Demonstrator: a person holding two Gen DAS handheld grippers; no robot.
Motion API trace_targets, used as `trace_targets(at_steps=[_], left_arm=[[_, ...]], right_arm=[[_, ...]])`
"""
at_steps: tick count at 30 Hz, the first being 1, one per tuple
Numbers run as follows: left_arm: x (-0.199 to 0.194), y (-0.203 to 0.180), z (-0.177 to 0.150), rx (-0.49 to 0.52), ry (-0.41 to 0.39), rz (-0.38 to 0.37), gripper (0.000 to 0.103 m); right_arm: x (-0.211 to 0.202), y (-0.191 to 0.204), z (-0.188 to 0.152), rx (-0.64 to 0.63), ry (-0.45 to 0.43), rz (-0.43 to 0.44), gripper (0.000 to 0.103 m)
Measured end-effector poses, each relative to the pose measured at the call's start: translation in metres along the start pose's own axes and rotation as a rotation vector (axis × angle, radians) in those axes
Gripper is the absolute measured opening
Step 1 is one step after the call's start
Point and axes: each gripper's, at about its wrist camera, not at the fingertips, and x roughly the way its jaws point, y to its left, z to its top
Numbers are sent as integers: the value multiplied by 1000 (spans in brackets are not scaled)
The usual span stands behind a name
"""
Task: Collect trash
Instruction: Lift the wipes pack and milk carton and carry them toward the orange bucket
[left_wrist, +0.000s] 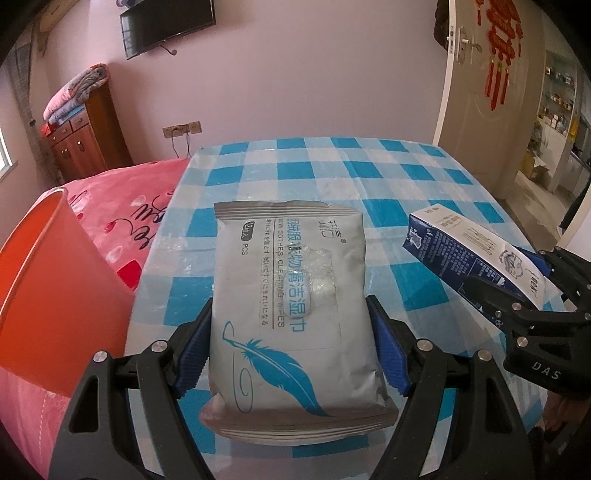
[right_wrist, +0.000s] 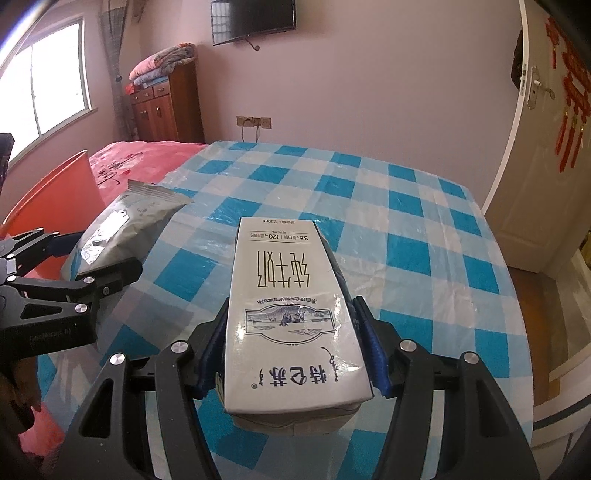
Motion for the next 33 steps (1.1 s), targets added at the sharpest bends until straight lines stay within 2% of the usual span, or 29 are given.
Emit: trace_targets(at_steps=[12,33], left_arm=[[-26,17,2,-33,-54,15,78],[-69,58,10,-105,-162,85,78]], right_arm=[[-14,6,9,20,-24,47,63],[-32,19,30,69,-51,171,63]])
